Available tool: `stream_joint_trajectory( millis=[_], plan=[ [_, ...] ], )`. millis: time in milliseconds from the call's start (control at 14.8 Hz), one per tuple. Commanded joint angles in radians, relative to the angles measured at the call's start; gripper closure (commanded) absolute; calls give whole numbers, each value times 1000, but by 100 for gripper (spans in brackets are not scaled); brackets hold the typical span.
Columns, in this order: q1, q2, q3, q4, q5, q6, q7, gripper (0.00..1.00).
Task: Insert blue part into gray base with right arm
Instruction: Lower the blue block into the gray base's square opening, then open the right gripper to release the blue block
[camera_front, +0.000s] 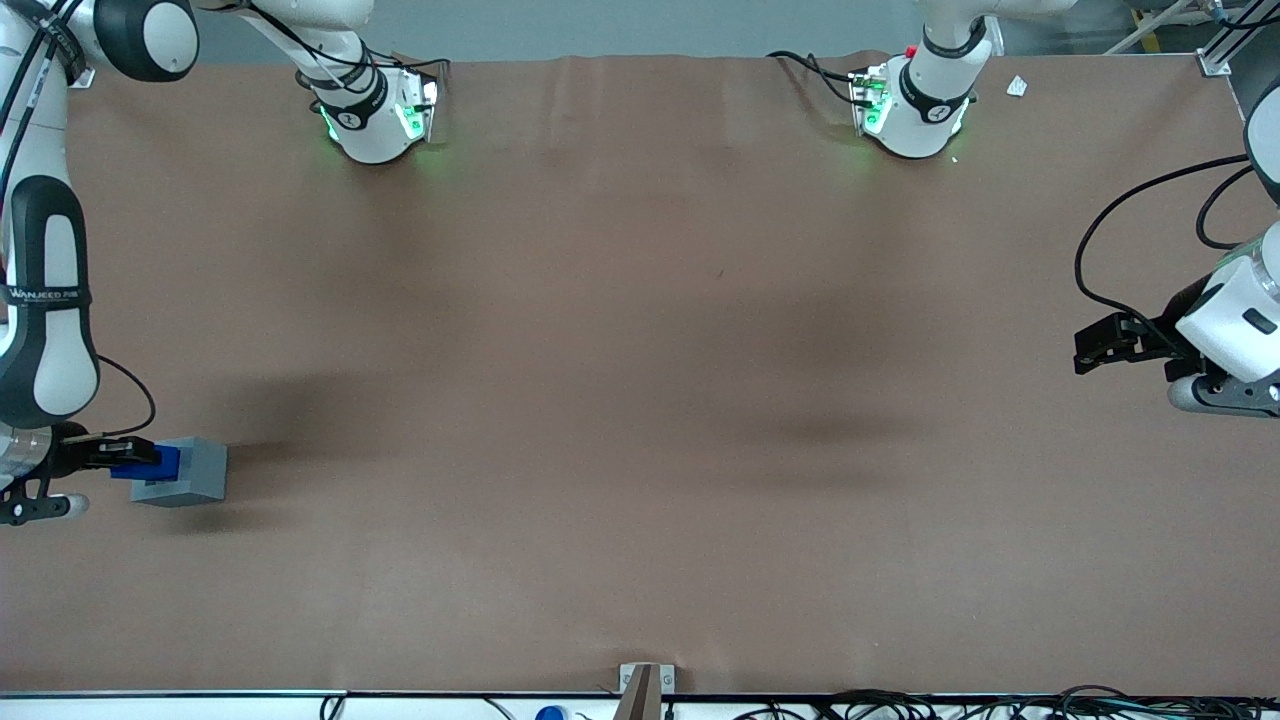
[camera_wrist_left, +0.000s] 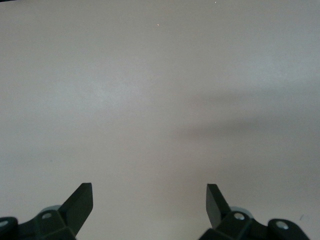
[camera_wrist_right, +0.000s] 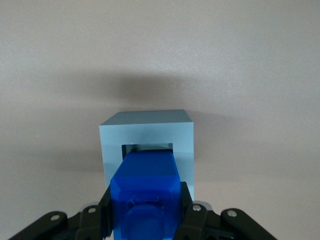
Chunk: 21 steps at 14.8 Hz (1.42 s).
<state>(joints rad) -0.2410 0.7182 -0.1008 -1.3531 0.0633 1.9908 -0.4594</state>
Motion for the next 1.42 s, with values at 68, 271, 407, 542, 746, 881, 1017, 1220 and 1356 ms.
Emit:
stream_joint_trajectory(
  millis=[68, 271, 407, 542, 746, 881, 1017, 1220, 1356],
  plan=[
    [-15, 26, 15, -4, 13, 63, 10, 100],
    [-9, 29, 16, -3, 50, 74, 10, 100],
    [-9, 32, 16, -4, 59, 78, 10, 100],
    [-9, 33, 15, -4, 59, 80, 13, 97],
    [-14, 29, 16, -3, 69, 80, 60, 0],
    [-3, 14, 16, 2, 64, 74, 60, 0],
    [12, -57, 9, -3, 50, 43, 71, 0],
    [25, -215, 13, -3, 26, -149, 140, 0],
    [67, -322, 12, -3, 24, -290, 230, 0]
  ],
)
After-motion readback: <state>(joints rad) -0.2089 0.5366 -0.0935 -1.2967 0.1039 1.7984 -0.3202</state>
